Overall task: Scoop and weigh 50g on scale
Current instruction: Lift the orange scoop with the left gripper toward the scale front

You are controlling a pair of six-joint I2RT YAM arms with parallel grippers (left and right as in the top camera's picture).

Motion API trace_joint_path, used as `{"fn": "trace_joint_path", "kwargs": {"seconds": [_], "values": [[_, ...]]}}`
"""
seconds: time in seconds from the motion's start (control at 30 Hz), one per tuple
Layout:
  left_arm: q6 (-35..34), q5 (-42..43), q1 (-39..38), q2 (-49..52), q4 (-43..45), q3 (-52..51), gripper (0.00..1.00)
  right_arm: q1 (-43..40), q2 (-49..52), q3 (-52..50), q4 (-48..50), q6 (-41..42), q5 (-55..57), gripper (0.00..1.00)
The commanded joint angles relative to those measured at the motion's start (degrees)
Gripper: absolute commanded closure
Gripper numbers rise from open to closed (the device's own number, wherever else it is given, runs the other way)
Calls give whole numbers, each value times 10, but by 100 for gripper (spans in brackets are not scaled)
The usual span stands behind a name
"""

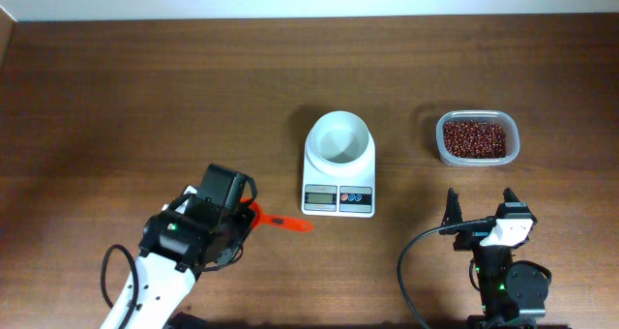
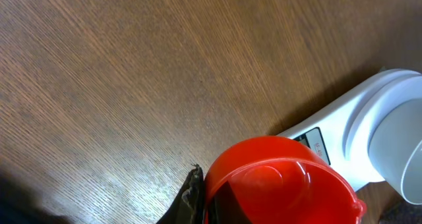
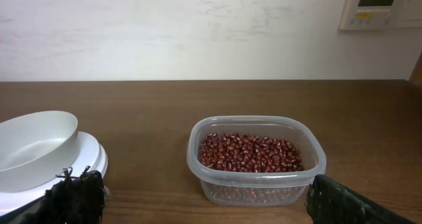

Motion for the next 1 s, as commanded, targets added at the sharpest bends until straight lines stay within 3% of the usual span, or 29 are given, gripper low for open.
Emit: {"fn": "trace_joint_path", "kwargs": {"seconds": [0.0,0.43,0.7,0.97], "values": [[-8,-11,-3,18,-1,-1,100,4,-4,-4,-2,2,7,1],[-8,-11,-3,33,-1,-1,100,4,-4,-4,-2,2,7,1],[-128,-9,-3,33,-2,-1,100,4,-4,-4,-2,2,7,1],[-124,-17,-3,33,28,-1,100,4,-4,-4,-2,2,7,1]]}}
